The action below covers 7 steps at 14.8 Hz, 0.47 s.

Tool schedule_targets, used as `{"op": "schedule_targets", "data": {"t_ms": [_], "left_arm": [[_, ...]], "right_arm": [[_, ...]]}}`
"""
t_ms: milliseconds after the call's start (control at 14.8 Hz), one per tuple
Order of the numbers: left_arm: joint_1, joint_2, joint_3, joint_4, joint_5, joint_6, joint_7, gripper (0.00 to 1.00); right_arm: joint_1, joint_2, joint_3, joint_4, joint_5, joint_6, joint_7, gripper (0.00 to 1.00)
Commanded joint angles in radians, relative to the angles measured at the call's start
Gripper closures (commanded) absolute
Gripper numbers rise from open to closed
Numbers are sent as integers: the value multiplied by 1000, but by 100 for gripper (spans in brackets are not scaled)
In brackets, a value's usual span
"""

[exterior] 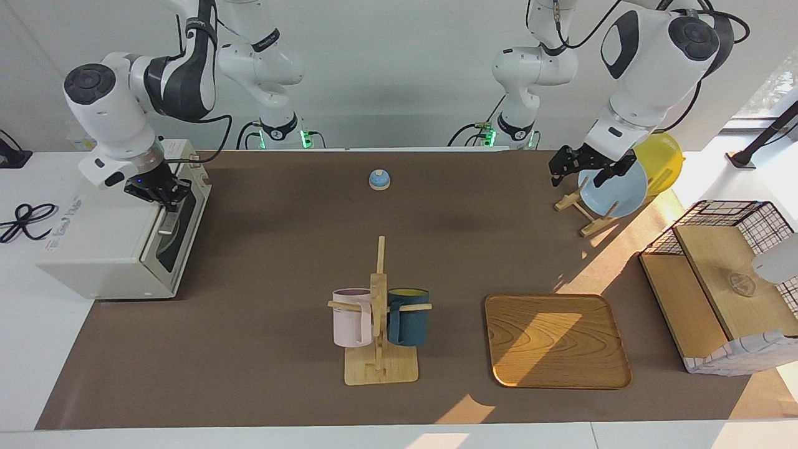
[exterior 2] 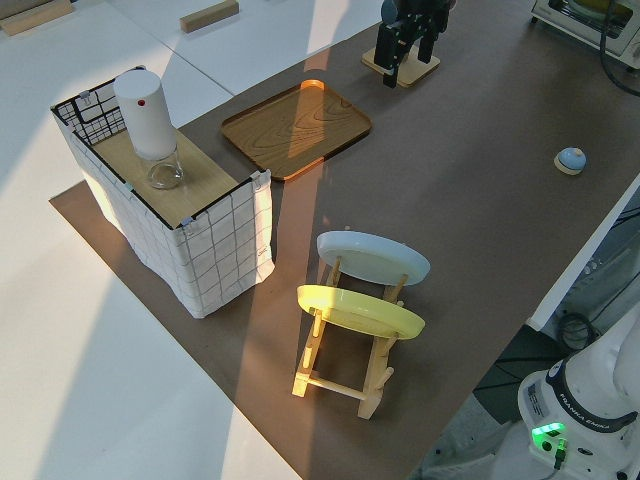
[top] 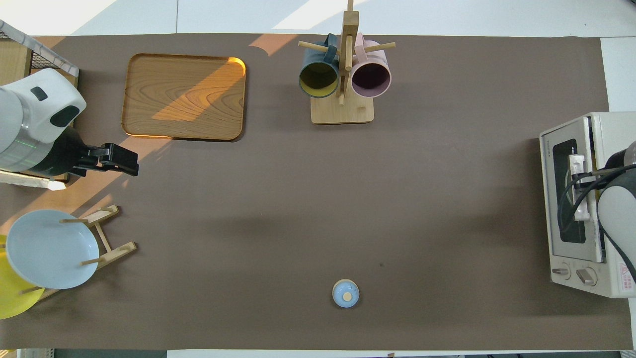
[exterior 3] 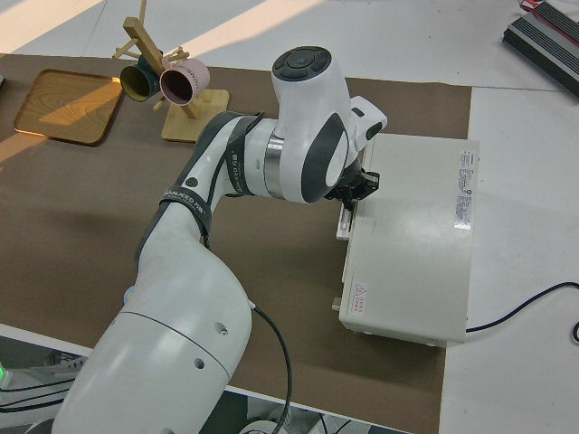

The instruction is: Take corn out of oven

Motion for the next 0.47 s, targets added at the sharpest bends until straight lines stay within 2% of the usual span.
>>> {"op": "schedule_targets", "data": {"t_ms": [0, 203, 339, 406], "left_arm": [[10, -26, -4, -24, -10, 9, 9, 0], [10, -26, -4, -24, -10, 9, 9, 0], [10, -26, -4, -24, -10, 9, 9, 0], [10, -24, -4, -24, -10, 9, 9, 0]], "right_arm": [[19, 79, 4, -74, 5, 166, 42, 100], [58, 120, 4, -126, 22, 275, 101, 100], [88, 125, 4, -201, 47, 411, 105, 100], [94, 152, 4, -212, 51, 445, 113, 100]]}}
